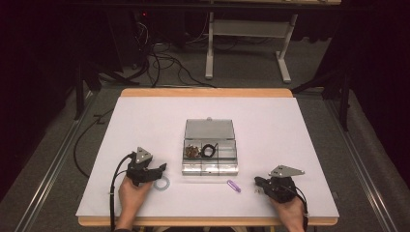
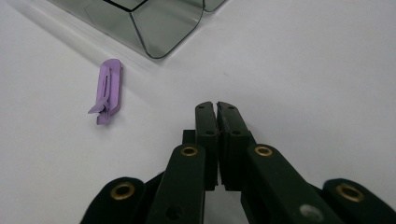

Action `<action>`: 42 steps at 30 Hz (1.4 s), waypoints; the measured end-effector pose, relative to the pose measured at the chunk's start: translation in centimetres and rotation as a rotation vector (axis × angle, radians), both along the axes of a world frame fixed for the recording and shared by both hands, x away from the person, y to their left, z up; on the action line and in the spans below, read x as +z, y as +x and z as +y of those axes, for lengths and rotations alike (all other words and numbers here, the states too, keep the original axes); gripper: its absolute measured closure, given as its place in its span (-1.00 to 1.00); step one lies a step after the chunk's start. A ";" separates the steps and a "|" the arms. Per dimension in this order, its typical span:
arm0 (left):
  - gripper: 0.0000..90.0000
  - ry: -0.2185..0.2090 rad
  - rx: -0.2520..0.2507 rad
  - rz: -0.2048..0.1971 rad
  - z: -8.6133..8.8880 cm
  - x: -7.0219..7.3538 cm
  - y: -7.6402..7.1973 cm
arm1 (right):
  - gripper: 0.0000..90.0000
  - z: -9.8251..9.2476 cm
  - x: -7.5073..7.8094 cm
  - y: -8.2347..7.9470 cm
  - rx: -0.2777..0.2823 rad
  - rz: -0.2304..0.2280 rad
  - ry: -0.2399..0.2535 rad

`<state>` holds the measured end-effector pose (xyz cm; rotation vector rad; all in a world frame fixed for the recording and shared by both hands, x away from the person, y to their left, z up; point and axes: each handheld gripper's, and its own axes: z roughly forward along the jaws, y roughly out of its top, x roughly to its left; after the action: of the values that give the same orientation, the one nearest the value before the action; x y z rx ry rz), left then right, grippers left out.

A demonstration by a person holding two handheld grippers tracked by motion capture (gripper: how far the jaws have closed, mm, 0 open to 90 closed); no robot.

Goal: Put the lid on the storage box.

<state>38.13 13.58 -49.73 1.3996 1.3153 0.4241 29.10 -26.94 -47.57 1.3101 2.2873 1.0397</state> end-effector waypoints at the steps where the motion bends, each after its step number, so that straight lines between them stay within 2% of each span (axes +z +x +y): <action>1: -0.25 0.032 -0.029 0.005 0.3 0.0 -0.1 | 0.98 0.0 0.0 0.0 -0.005 0.004 0.007; 2: -0.25 -0.005 0.004 -0.002 0.0 0.0 0.0 | 0.98 -0.1 0.0 0.1 -0.004 0.001 0.011; 5: -0.25 -0.003 0.003 -0.001 0.0 0.0 0.0 | 0.98 0.0 0.1 0.2 0.000 -0.005 0.021; 6: -0.25 0.033 -0.029 0.005 0.3 0.0 -0.1 | 0.98 0.1 0.2 0.2 0.001 -0.006 0.021; 7: -0.25 -0.003 0.003 -0.001 0.0 0.0 0.0 | 0.98 0.1 0.3 0.3 0.002 -0.008 0.022; 8: -0.25 -0.002 0.003 -0.001 0.0 0.0 0.0 | 0.98 0.2 0.3 0.3 -0.001 -0.007 0.024; 9: -0.25 0.036 -0.030 0.006 0.3 0.0 -0.1 | 0.98 0.2 0.4 0.4 0.005 -0.014 0.021; 10: -0.25 0.036 -0.031 0.006 0.3 0.0 -0.1 | 0.98 0.3 0.5 0.3 0.000 -0.007 0.024; 11: -0.25 0.033 -0.029 0.005 0.3 0.0 -0.1 | 0.98 0.3 0.6 0.4 0.001 -0.013 0.028; 12: -0.25 -0.004 0.003 -0.001 0.0 0.0 0.0 | 0.98 0.2 0.7 0.4 0.006 -0.018 0.031; 14: -0.25 -0.004 0.003 -0.001 0.0 0.0 0.0 | 0.98 0.1 0.8 0.6 0.014 -0.011 0.080; 15: -0.25 0.033 -0.027 0.005 0.3 0.0 -0.1 | 0.98 0.1 0.9 0.6 0.017 -0.009 0.103; 16: -0.25 -0.004 0.003 -0.001 0.0 0.0 0.0 | 0.98 0.1 1.0 0.7 0.015 -0.013 0.106; 17: -0.25 0.033 -0.029 0.005 0.3 0.0 -0.1 | 0.98 0.1 1.2 0.7 0.019 -0.021 0.101; 18: -0.25 -0.004 0.004 -0.001 0.0 0.0 0.0 | 0.98 0.2 1.3 0.8 0.022 -0.027 0.103; 19: -0.25 0.033 -0.029 0.005 0.3 0.0 -0.1 | 0.98 0.2 1.5 0.8 0.025 -0.031 0.109; 20: -0.25 0.033 -0.029 0.005 0.3 0.0 -0.1 | 0.98 0.3 1.6 0.9 0.027 -0.035 0.111; 21: -0.25 -0.004 0.004 -0.001 0.0 0.0 0.0 | 0.98 0.3 1.7 0.9 0.029 -0.038 0.115; 22: -0.25 0.034 -0.029 0.006 0.3 0.0 -0.1 | 0.98 0.4 1.8 1.0 0.030 -0.037 0.115; 23: -0.25 -0.004 0.003 -0.001 0.0 0.0 0.0 | 0.98 0.4 1.9 1.1 0.030 -0.040 0.113; 26: -0.25 -0.003 0.003 -0.001 0.0 0.0 0.0 | 0.98 0.5 1.9 1.4 0.029 -0.041 0.112; 27: -0.25 0.036 -0.030 0.006 0.3 0.0 -0.1 | 0.98 0.5 2.0 1.5 0.029 -0.039 0.115; 28: -0.25 -0.006 0.005 -0.001 0.0 0.0 0.0 | 0.98 0.5 2.0 1.5 0.030 -0.042 0.114; 34: -0.25 0.000 0.001 0.000 0.0 0.0 0.0 | 0.98 0.7 2.4 2.0 0.034 -0.050 0.118; 35: -0.25 0.037 -0.031 0.006 0.3 0.0 -0.1 | 0.98 0.7 2.5 2.1 0.036 -0.054 0.116; 37: -0.25 0.034 -0.029 0.006 0.3 0.0 -0.1 | 0.98 0.8 2.7 2.2 0.035 -0.056 0.118; 38: -0.25 -0.004 0.003 0.000 0.0 0.0 0.0 | 0.98 0.8 2.7 2.3 0.038 -0.062 0.116; 42: -0.25 -0.006 0.002 0.003 0.0 0.0 0.0 | 0.98 1.0 3.0 2.6 0.038 -0.062 0.120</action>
<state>38.17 13.60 -49.72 1.3941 1.3193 0.4196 31.72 -25.97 -44.60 1.2650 2.2435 1.2297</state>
